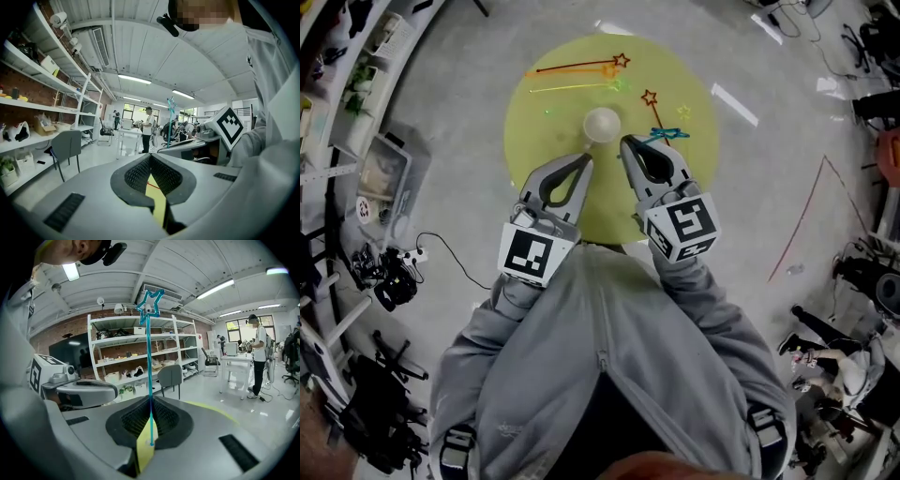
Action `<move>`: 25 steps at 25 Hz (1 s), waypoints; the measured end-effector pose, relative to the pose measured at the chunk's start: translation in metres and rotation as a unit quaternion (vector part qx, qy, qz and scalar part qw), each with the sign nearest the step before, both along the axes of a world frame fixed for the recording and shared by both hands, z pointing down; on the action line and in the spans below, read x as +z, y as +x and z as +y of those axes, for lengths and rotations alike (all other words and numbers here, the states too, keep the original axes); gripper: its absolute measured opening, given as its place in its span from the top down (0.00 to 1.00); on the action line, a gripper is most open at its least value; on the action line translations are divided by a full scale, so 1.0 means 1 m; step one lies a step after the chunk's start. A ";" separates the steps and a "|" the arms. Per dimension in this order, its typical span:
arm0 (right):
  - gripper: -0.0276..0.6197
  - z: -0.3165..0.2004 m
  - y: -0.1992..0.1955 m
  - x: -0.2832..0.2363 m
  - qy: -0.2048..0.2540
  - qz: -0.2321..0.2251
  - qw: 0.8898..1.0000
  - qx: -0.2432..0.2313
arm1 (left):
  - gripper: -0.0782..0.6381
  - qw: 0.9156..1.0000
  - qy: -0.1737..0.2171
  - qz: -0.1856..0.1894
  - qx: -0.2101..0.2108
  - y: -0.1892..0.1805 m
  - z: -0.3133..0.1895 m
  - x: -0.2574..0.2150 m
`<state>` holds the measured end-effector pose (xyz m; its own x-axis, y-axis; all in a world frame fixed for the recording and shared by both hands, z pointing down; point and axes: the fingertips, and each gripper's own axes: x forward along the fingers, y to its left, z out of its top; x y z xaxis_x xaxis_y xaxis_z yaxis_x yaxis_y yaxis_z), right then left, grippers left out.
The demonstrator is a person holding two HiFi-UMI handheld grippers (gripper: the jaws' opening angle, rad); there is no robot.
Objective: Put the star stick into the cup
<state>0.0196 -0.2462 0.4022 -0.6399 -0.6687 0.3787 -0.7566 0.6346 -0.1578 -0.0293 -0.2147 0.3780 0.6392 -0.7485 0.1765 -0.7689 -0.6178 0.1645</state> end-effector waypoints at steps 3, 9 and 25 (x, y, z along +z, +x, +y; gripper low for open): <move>0.90 -0.011 -0.005 0.008 -0.001 0.005 1.000 -0.005 | 0.87 1.000 -0.004 -0.002 0.006 -0.002 -0.008 0.010; 0.90 -0.031 -0.011 0.032 -0.007 0.005 1.000 -0.012 | 0.87 1.000 -0.012 -0.008 0.015 -0.002 -0.022 0.040; 0.90 -0.063 -0.027 0.104 -0.035 0.015 0.999 -0.022 | 0.87 0.999 -0.045 -0.011 0.015 -0.004 -0.042 0.103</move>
<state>-0.0073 -0.3088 0.5065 -0.6560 -0.6113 0.4427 -0.7331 0.6555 -0.1812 -0.0337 -0.2563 0.4809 0.6558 -0.7100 0.2567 -0.7548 -0.6235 0.2037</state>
